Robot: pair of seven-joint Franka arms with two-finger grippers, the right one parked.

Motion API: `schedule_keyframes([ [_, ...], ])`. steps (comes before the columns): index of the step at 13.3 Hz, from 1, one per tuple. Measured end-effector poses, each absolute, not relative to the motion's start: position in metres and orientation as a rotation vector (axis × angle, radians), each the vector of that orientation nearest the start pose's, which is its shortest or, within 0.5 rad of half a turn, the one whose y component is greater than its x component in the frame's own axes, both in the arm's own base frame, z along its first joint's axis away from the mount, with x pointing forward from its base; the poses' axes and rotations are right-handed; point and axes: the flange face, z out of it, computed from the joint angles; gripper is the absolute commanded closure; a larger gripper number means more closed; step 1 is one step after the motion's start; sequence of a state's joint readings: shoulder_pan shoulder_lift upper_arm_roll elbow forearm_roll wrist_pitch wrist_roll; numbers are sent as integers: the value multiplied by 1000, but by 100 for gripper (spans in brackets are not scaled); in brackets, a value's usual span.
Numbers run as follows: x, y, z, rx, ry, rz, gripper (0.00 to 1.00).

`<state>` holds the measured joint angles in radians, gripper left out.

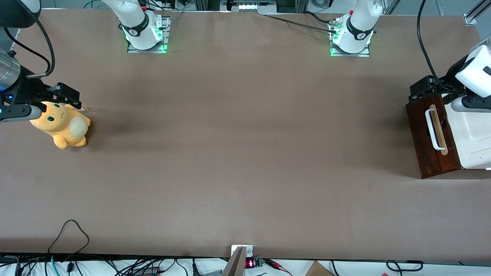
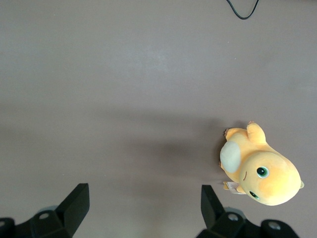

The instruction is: Open lower drawer with left arm only

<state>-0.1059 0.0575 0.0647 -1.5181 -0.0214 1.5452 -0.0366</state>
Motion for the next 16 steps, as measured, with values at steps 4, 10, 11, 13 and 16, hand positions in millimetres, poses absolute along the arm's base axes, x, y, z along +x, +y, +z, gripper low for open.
schedule_keyframes([
  [4,569,-26,615,-3158,6,49,0],
  [10,569,-27,615,-3158,7,50,0],
  [11,569,-27,614,-3157,8,53,0],
  [13,572,-27,608,-3156,7,70,0],
  [16,579,-24,592,-3152,-4,114,0],
])
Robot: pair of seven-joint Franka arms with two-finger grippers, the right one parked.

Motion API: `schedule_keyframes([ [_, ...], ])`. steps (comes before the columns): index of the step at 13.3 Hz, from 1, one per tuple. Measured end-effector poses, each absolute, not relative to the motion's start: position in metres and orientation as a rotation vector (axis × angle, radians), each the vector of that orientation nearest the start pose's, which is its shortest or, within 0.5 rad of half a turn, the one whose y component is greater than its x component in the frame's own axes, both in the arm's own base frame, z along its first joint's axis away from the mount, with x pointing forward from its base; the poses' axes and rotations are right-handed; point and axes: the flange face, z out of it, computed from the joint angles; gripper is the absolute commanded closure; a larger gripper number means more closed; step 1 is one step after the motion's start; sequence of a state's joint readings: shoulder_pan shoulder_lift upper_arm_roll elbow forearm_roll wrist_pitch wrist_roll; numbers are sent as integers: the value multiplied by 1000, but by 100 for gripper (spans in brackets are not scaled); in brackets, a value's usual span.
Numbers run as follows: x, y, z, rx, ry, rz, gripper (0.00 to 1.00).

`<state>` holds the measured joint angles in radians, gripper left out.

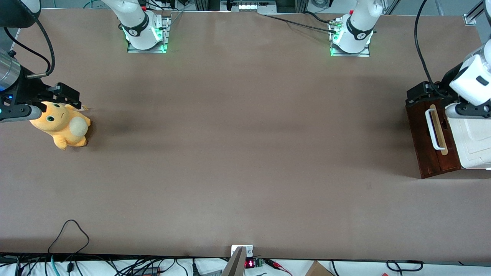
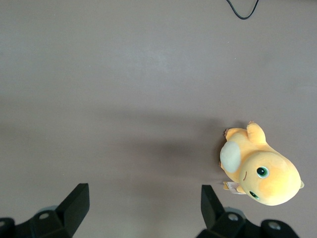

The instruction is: Open lower drawer with left arm only

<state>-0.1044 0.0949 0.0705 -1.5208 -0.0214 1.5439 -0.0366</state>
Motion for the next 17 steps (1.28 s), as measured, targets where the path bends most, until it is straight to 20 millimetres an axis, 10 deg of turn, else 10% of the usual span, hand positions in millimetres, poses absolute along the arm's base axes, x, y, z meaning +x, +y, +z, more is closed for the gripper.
schedule_keyframes([
  [17,579,4,584,-2970,-38,259,0],
])
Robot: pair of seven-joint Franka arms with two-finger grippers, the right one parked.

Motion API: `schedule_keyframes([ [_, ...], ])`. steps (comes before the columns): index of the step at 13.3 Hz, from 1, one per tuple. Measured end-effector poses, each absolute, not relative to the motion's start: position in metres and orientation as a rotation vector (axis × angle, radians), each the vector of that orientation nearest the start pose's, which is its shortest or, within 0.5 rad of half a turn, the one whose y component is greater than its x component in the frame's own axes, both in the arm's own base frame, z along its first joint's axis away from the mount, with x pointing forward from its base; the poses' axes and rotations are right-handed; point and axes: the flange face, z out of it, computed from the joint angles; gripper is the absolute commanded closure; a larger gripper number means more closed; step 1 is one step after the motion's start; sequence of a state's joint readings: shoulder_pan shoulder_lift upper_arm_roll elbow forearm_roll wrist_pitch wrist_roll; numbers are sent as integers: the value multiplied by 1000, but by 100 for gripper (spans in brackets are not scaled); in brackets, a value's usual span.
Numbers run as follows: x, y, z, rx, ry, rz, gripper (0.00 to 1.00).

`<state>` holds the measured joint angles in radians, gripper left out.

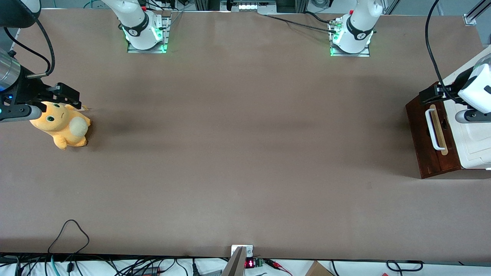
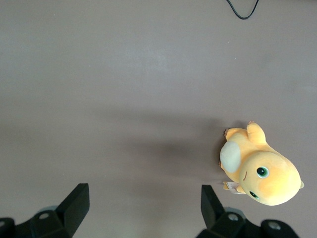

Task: Open lower drawer with left arm only
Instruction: 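Lower the open left gripper toward the white handle of the wooden drawer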

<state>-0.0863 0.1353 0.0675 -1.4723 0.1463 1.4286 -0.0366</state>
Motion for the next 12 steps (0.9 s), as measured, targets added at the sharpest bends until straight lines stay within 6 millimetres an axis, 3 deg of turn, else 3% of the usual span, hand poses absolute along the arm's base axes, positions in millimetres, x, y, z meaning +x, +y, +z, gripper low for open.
schedule_keyframes([
  [3,583,-13,566,-2824,2,289,0],
  [6,585,-3,538,-2670,22,347,0],
  [8,586,-4,508,-2515,81,402,0],
  [12,585,-37,434,-2244,102,411,0],
])
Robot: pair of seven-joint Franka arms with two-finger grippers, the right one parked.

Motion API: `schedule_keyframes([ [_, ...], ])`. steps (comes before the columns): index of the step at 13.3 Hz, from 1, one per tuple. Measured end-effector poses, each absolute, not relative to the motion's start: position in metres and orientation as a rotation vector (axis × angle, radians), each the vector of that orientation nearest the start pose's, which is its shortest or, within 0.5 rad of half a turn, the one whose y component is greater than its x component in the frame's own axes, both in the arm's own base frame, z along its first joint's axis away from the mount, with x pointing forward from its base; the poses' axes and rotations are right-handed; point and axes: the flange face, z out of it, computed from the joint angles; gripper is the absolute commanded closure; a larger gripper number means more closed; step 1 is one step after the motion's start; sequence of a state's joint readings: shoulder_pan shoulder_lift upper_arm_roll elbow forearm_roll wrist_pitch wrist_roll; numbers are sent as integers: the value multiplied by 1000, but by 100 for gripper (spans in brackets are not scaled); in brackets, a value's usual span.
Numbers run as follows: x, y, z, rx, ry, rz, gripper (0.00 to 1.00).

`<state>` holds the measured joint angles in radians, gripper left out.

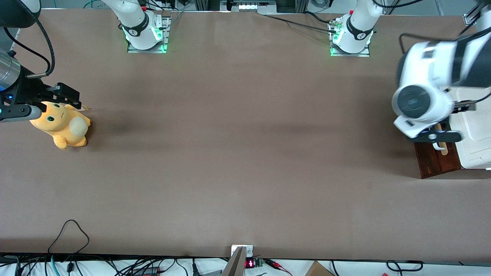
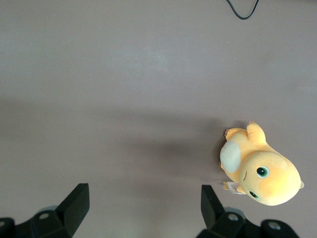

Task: Open lower drawer with left arm only
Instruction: 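Lower the open left gripper toward the white handle of the wooden drawer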

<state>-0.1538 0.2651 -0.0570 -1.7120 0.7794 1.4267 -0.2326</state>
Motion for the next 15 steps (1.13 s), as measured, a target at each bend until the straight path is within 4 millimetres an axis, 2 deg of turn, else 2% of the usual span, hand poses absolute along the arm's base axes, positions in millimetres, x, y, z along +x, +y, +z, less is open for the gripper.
schedule_keyframes([
  [4,591,-47,374,-2073,103,390,0],
  [8,585,-51,307,-1938,122,360,0],
  [12,579,-64,264,-1849,129,303,0],
  [15,573,-64,236,-1799,115,296,0],
])
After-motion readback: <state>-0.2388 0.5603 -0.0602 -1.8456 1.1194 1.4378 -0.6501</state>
